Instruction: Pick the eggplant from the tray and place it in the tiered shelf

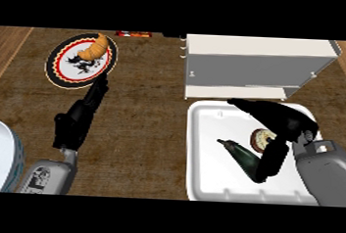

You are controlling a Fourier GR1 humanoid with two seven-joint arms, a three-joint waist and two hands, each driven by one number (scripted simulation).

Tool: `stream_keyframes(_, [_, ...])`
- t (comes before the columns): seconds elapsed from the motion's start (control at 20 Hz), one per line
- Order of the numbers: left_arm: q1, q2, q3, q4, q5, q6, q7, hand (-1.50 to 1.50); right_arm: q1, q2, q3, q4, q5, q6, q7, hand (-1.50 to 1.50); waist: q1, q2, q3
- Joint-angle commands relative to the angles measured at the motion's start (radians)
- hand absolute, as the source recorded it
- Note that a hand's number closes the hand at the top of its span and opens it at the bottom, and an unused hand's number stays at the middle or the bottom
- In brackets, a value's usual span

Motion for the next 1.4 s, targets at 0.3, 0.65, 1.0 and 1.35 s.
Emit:
stream_keyframes(0.3, [0.057, -0.047, -0.014, -0.036, -0.064, 0.014, -0.012, 0.00, 0.052, 0.097, 0.032, 0.014, 0.160, -0.008, 0.005, -1.50, 0.003, 0.000, 0.000])
stream_keyframes(0.65, [0.031, 0.011, 0.067, -0.057, -0.014, -0.079, 0.017, 0.00, 0.104, 0.067, 0.019, 0.072, 0.264, -0.016, -0.156, -1.50, 0.003, 0.000, 0.000])
stream_keyframes(1.0, [-0.026, -0.041, 0.085, 0.103, -0.044, -0.074, -0.058, 0.00, 0.099, 0.087, -0.004, 0.113, 0.340, 0.010, -0.188, -1.50, -0.001, 0.001, 0.000])
stream_keyframes(1.35, [0.004, -0.079, 0.068, 0.044, -0.087, -0.040, -0.036, 0.00, 0.125, 0.098, -0.012, 0.121, 0.429, 0.004, -0.240, -1.50, -0.001, 0.000, 0.000])
